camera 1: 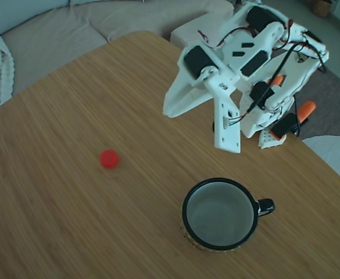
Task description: Grasp a red cap and put it in the cup.
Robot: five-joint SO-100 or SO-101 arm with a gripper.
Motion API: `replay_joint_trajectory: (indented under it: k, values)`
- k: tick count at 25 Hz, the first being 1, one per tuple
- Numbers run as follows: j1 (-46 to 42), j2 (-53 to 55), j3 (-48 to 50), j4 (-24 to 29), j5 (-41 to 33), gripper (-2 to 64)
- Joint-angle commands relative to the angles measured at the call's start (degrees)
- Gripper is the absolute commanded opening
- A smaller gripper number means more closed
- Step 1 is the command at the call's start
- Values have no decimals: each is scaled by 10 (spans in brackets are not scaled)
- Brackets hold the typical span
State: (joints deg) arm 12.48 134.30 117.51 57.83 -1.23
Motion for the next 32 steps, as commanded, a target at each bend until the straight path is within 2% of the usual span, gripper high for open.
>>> replay_joint_trajectory:
  k: [1, 13, 19, 24, 29, 32]
  values:
    - [1, -32, -72, -12, -4, -3]
    - [3, -258, -163, -28, -33, -3]
    - [83, -354, -197, -25, -33, -3]
    - [166, -411, -213, -33, -72, -3]
    - [200, -446, -214, -33, -101, -3]
    - [207, -477, -229, -54, -102, -3]
